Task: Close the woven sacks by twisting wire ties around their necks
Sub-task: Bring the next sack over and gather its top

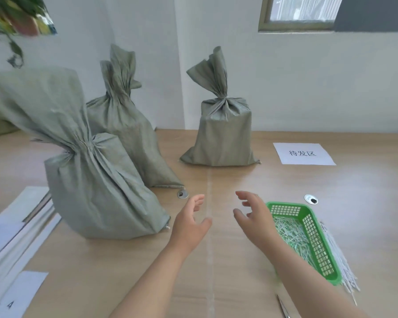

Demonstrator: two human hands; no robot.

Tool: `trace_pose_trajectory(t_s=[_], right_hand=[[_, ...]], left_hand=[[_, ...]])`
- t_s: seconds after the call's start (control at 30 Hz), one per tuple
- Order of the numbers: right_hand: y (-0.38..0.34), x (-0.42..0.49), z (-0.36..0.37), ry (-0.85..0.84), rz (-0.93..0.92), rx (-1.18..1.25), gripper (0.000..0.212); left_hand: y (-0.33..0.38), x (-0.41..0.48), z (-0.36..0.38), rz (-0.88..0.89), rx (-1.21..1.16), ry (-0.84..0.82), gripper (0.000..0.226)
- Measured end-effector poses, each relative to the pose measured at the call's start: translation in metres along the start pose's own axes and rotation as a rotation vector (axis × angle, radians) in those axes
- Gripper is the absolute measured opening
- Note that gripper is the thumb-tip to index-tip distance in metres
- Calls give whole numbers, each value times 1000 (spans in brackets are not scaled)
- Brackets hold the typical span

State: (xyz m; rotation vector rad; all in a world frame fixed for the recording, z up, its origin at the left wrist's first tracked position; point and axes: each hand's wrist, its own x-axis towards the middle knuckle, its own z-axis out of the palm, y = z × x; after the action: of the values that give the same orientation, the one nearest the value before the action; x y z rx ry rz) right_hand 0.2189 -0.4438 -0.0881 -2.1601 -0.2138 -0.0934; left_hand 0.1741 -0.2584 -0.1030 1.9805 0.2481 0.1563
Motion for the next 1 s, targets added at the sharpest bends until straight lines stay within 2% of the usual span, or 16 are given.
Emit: trace_pose_trajectory(t_s=[0.27, 0.53, 0.83, 0.9, 1.0], right_hand=[[-58, 21, 47, -54, -61, 7, 44], [-148, 32, 124, -37, -110, 9, 45], [-247, 63, 191, -63, -151, 84, 47], [-265, 72, 199, -89, -146, 102, 49], [-287, 84, 213, -121, -152, 94, 52]], left_hand=[[-10, 15, -77, 29, -24, 161, 59], [-41, 28, -205, 100, -53, 268, 57], [-55, 52, -334, 120, -89, 515, 50], [-53, 62, -350, 98, -89, 531, 52], [-49, 78, -367, 69, -65, 467, 66]])
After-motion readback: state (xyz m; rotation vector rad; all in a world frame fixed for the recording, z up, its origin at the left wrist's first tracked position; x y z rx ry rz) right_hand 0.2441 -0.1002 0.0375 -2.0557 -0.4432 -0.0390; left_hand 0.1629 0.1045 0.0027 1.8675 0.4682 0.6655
